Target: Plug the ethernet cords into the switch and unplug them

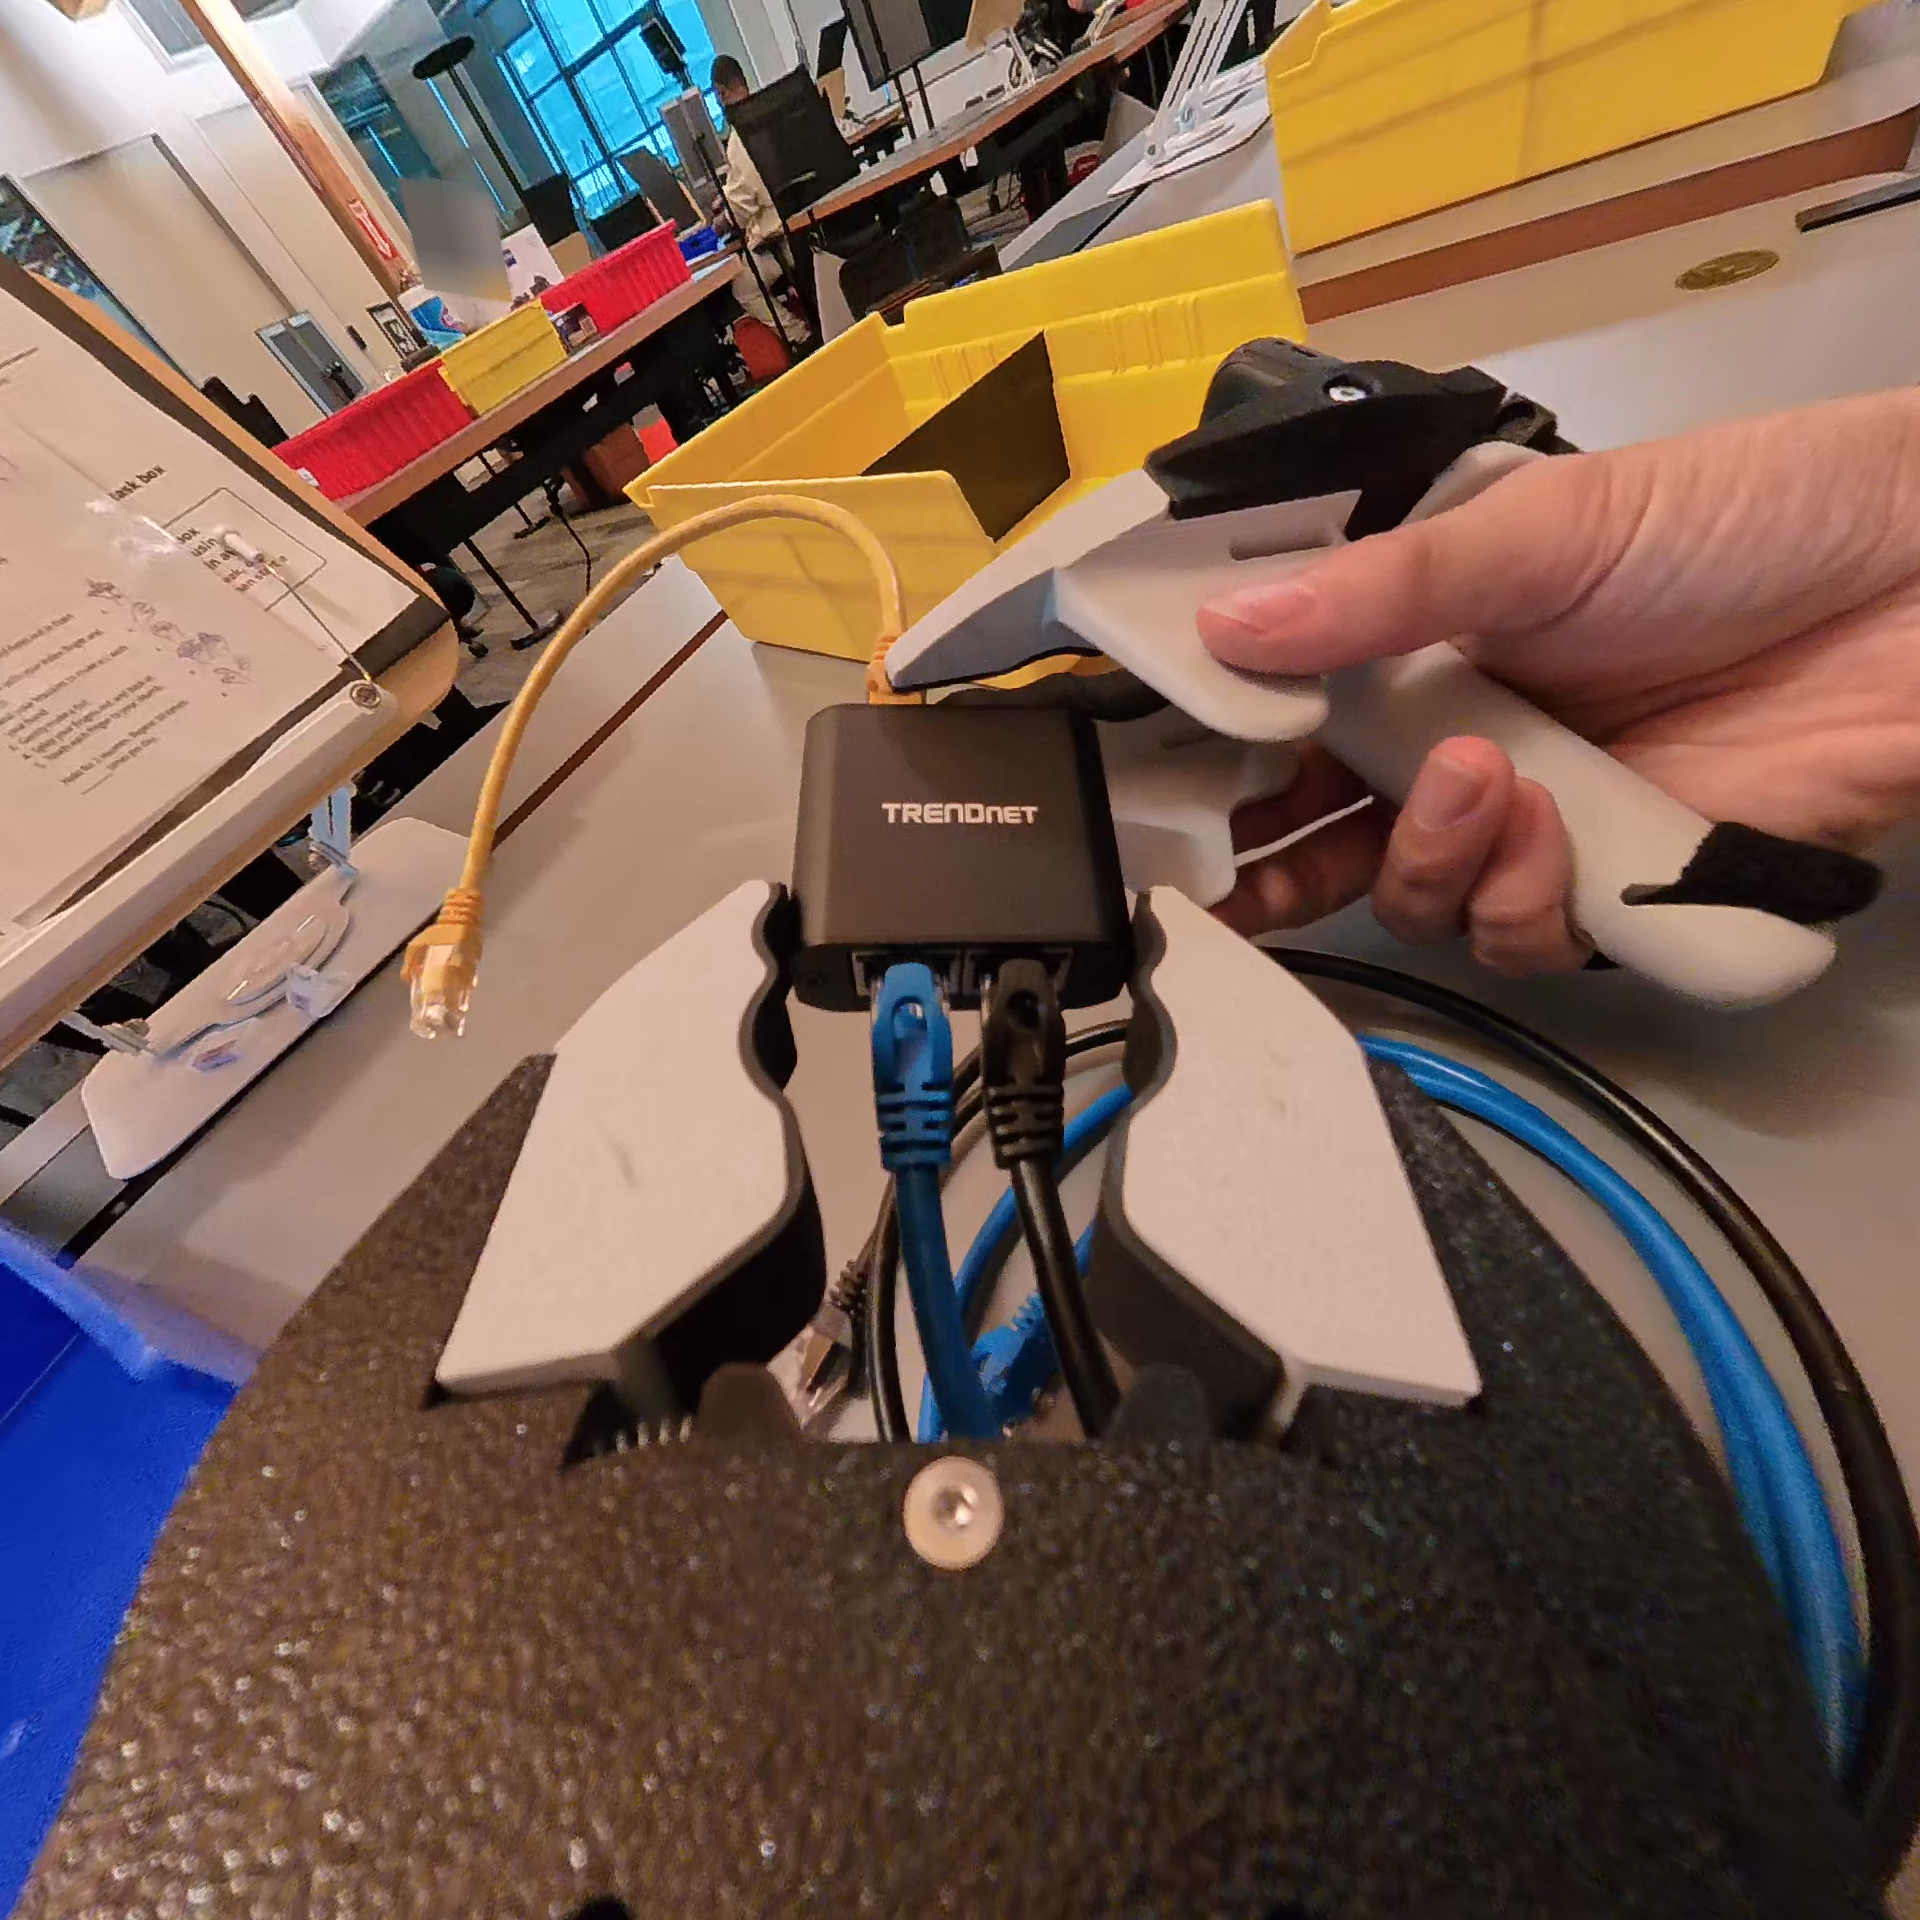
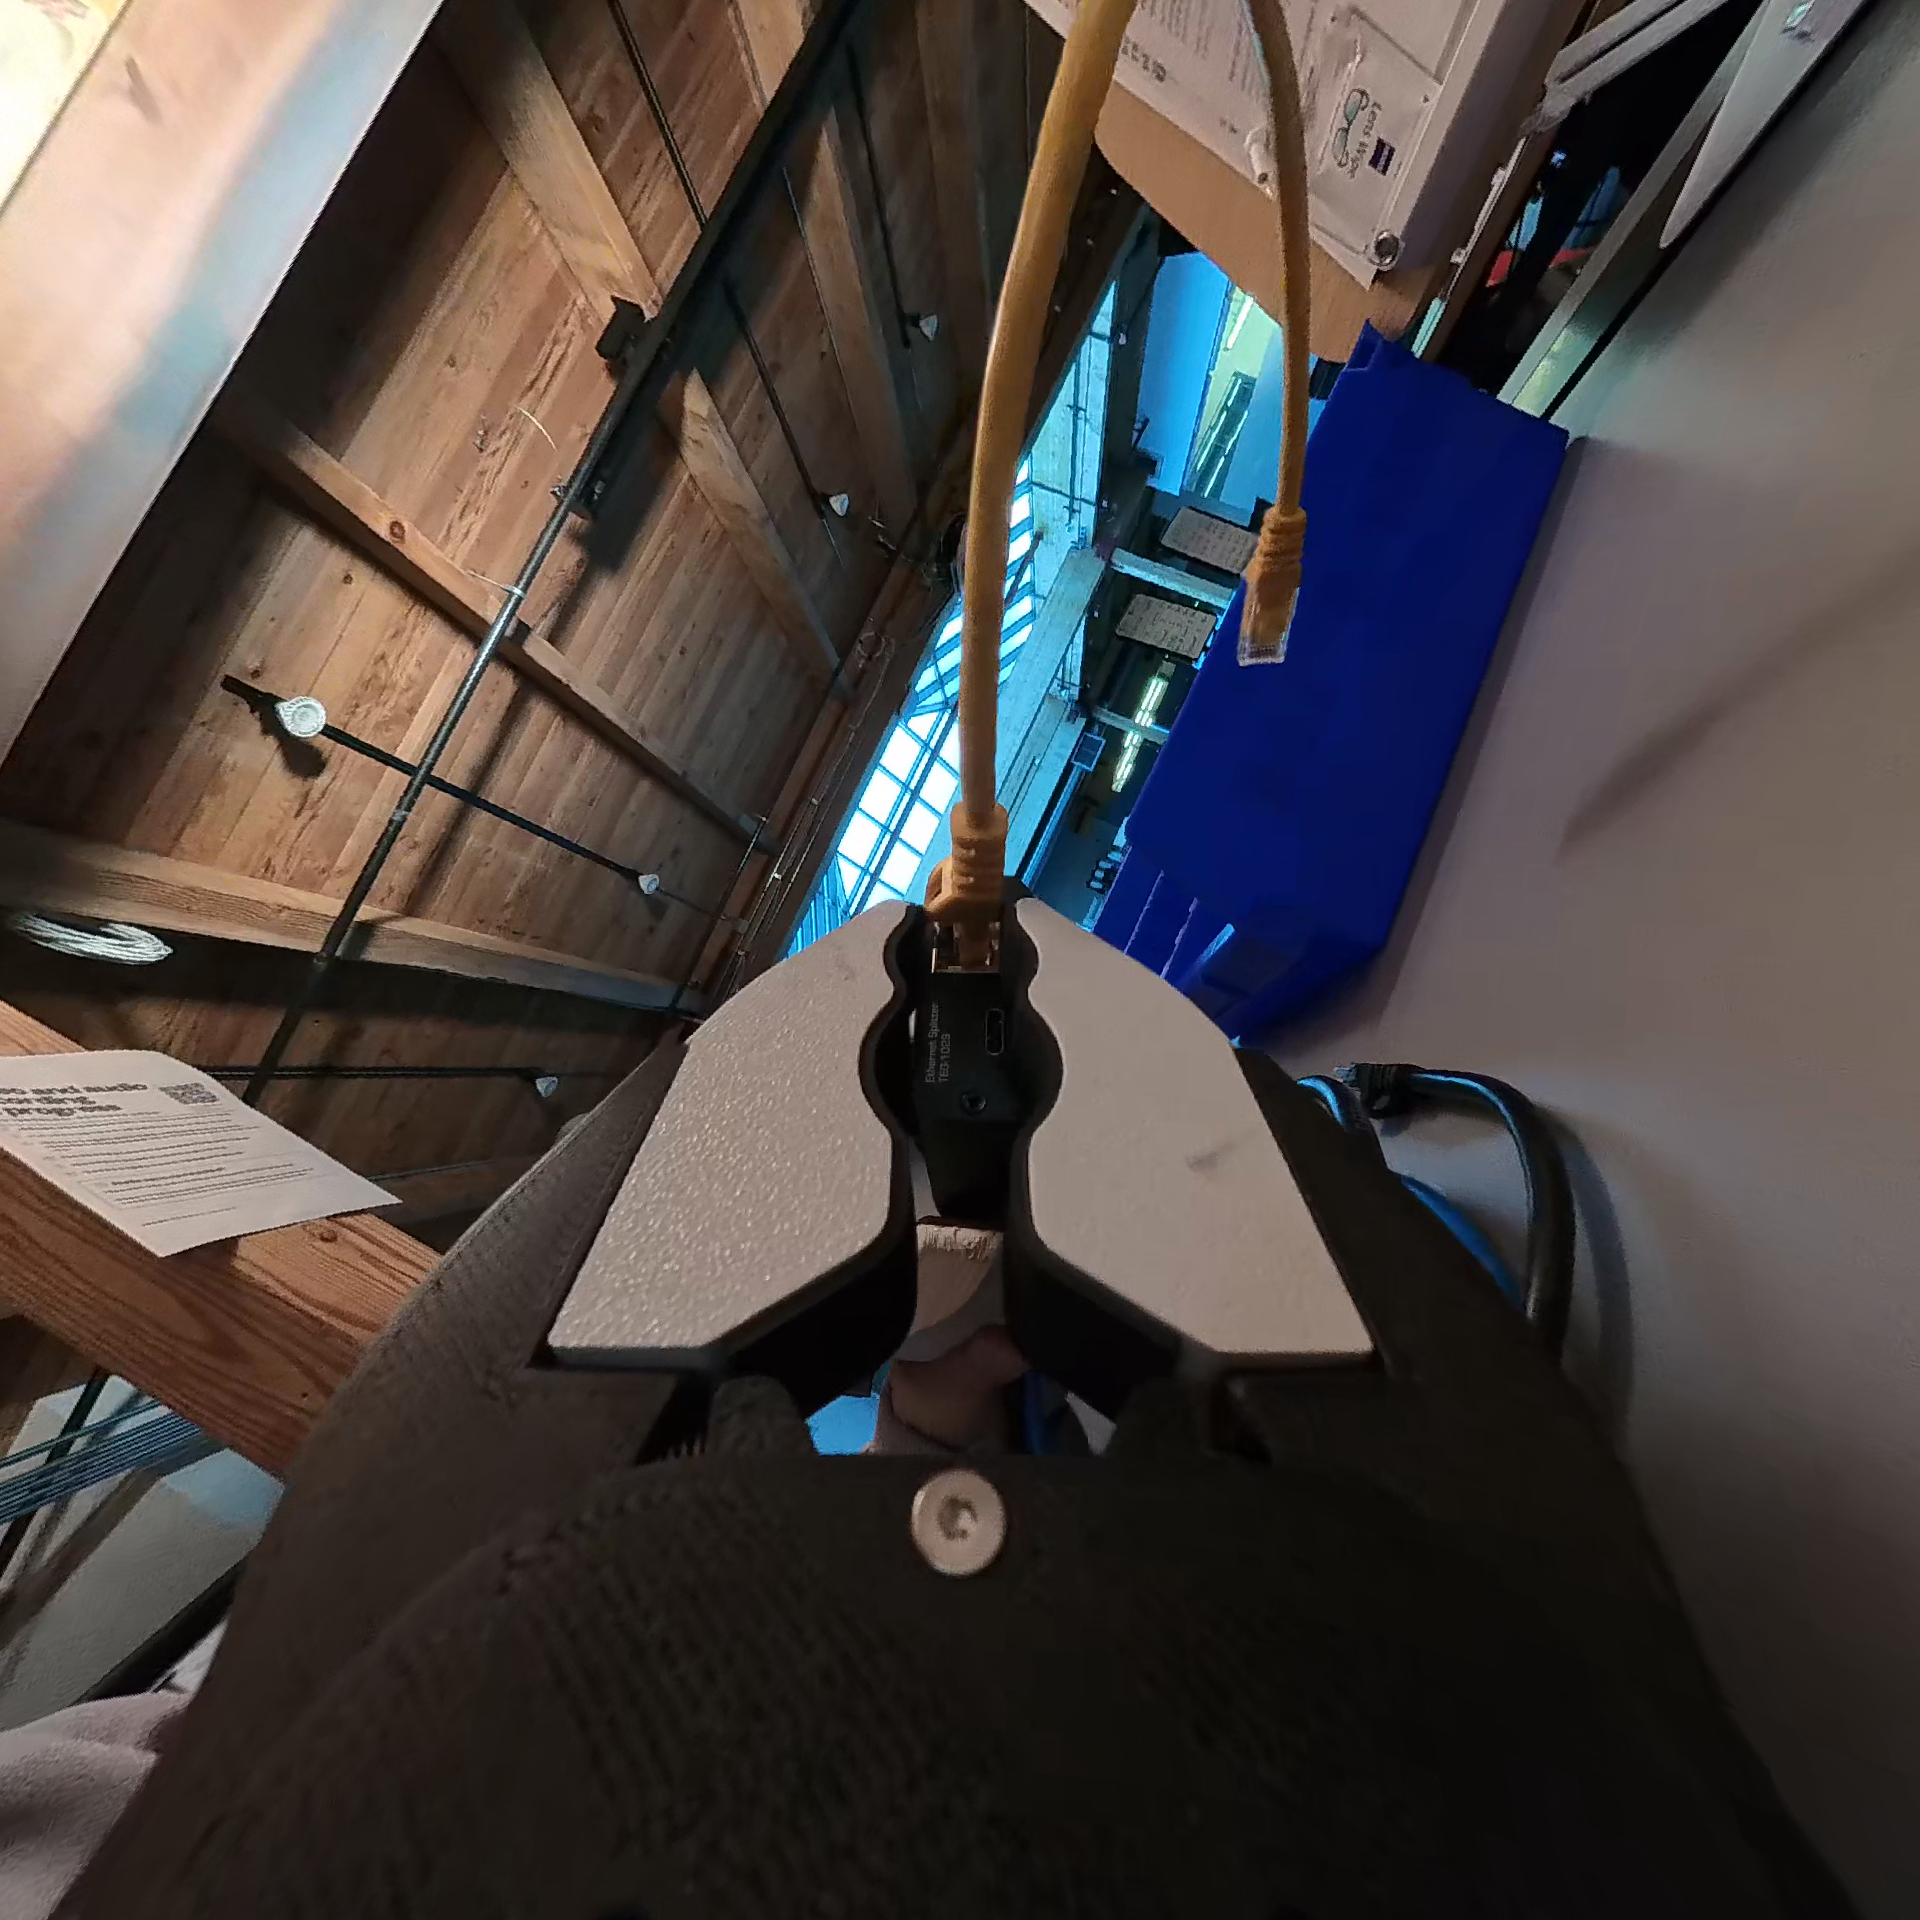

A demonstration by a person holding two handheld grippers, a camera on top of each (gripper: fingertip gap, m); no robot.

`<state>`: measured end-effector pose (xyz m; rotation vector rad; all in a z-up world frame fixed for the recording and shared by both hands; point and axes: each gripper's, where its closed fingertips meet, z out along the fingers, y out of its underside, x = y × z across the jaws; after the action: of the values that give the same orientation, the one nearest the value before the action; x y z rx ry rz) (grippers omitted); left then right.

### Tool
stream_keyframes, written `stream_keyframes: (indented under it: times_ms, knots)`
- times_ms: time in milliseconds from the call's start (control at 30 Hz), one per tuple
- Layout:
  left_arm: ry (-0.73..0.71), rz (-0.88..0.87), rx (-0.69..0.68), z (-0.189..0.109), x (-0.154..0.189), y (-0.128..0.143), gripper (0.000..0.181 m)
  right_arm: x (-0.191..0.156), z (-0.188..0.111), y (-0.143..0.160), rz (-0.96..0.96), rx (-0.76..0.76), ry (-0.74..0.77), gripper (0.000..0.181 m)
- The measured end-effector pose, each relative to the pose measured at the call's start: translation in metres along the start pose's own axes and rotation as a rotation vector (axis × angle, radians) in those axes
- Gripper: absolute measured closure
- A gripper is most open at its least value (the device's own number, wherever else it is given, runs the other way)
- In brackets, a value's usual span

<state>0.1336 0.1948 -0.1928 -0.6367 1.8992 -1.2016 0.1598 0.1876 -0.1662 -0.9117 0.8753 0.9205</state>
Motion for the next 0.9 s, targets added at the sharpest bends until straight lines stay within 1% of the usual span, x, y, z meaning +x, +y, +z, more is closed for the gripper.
stream_keyframes:
  times_ms: [100,167,400,500,633,833,900]
  knots:
    - [0.002,-0.001,0.0,0.0,0.001,0.0,0.12,0.001,-0.001,0.001,-0.021,0.003,-0.002,0.169]
    - [0.003,0.002,-0.006,0.001,0.002,0.001,0.12,0.002,-0.002,0.002,-0.104,-0.02,0.015,0.169]
    - [-0.012,-0.049,0.008,0.008,0.005,-0.002,0.12,0.002,-0.006,-0.002,-0.27,-0.055,0.017,0.169]
    - [-0.018,-0.05,0.006,0.008,0.005,-0.003,0.12,0.001,-0.007,-0.002,-0.297,-0.072,-0.005,0.169]
    - [-0.014,-0.096,-0.002,0.01,0.006,-0.004,0.12,0.003,-0.008,-0.003,-0.327,-0.095,-0.007,0.169]
    - [-0.088,-0.037,-0.006,0.013,0.004,-0.008,0.12,-0.003,-0.007,-0.008,-0.386,-0.119,-0.027,0.169]
    - [-0.094,-0.048,0.003,0.014,0.005,-0.008,0.12,-0.003,-0.007,-0.008,-0.408,-0.123,-0.026,0.169]
